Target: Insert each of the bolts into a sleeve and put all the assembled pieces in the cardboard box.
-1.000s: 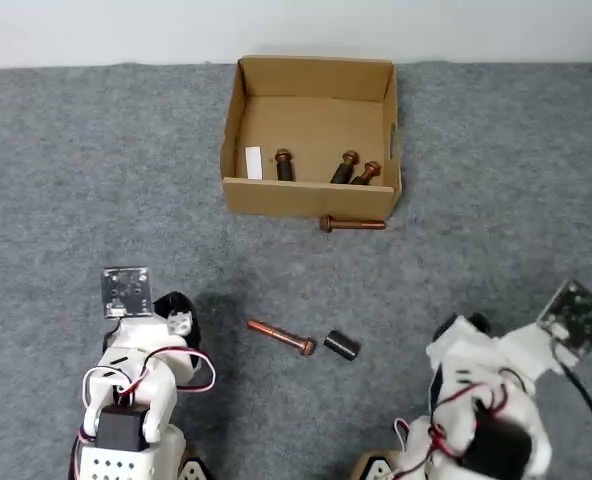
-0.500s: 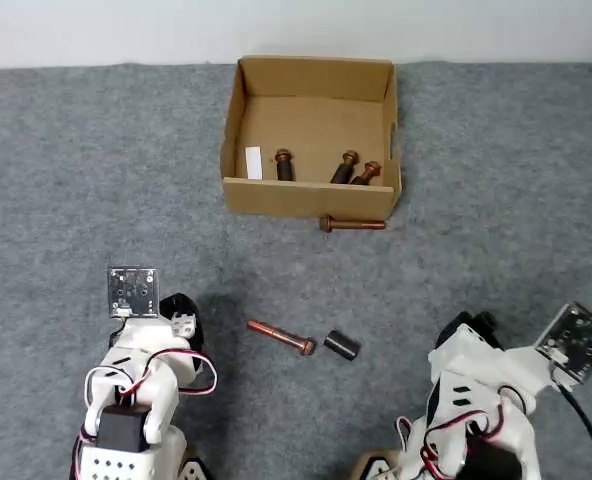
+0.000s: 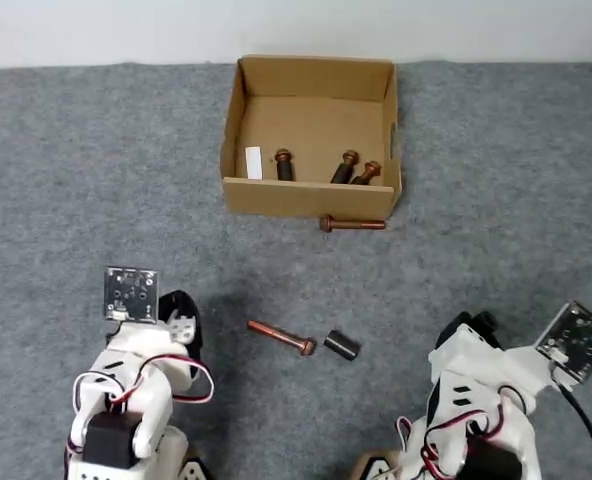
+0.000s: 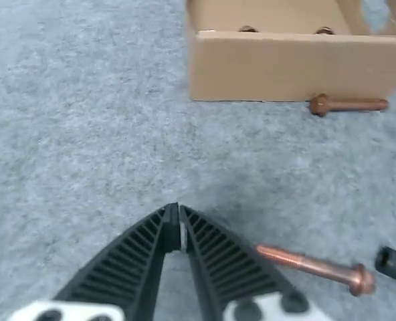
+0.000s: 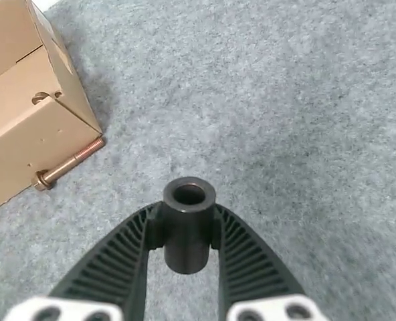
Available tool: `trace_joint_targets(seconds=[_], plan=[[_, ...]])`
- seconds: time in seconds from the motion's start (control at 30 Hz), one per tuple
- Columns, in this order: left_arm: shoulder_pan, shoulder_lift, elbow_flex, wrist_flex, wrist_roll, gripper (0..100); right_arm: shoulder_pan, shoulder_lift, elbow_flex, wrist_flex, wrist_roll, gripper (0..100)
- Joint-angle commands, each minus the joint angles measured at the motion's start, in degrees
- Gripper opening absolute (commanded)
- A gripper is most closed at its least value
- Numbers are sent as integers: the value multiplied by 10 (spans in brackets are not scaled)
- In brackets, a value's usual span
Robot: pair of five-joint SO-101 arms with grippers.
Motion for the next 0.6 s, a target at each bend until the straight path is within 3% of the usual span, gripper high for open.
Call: trace_joint_targets(seconds=[0.0,0.33,0.57], plan=[[24,-1,-34,2,-7,5,5,-3,-3,-16,6,8],[60,21,-109,-15,-9,5,7,-3,-2,-16,6,8],[65,275,-291,21,-9,5,5,-3,-1,-17,6,8]])
